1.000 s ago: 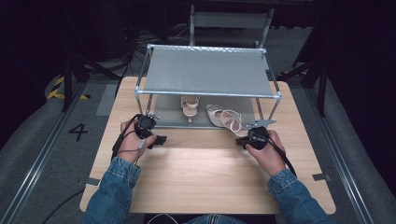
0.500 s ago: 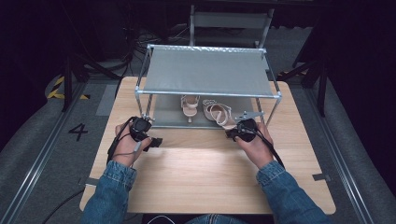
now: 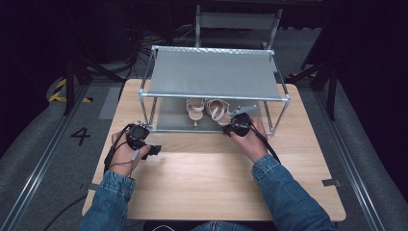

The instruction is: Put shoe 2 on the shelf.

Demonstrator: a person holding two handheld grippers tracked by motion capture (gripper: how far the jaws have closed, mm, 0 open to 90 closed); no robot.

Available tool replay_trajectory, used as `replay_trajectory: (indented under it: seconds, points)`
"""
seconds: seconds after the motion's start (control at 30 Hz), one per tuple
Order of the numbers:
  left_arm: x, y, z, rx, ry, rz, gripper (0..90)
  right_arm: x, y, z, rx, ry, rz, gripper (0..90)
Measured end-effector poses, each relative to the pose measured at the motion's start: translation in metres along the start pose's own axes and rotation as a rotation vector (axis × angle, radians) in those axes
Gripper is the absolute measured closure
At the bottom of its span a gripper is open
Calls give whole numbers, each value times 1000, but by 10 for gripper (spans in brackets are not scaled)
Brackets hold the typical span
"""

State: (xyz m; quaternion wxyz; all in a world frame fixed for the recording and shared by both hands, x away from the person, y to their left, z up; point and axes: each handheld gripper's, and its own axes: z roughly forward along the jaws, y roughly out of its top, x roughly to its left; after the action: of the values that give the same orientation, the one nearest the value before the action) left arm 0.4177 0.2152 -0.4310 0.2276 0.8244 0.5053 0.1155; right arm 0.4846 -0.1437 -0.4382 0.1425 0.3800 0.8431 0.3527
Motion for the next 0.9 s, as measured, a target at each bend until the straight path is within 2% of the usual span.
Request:
replay_trajectory:
  seconds: [0.03,0.13,0.3,0.33,0.37,0.6,0.77,0.9]
  points:
    - [1,-1,-1,1,0,7,230,0,2,2,2,-1,1,800]
    - [2,-4,-2,-6,6,-10,230,-1,7,8,-1,0,-7,801]
    - [4,-9,-3,1,9,-16,233,2,13,18,6,26,-14,803]
    - [5,-10,-4,4,6,-16,232,2,14,21,8,15,-21,804]
    - [5,-10,-4,4,7,-20,232,3,15,22,8,30,-17,804]
    - [8,-16,-7,6,14,-29,231,6,22,37,8,45,-19,809]
    - [10,-18,-7,11,16,-41,231,5,27,47,9,44,-28,810]
    - [11,-18,-6,10,12,-33,231,2,27,54,9,24,-51,810]
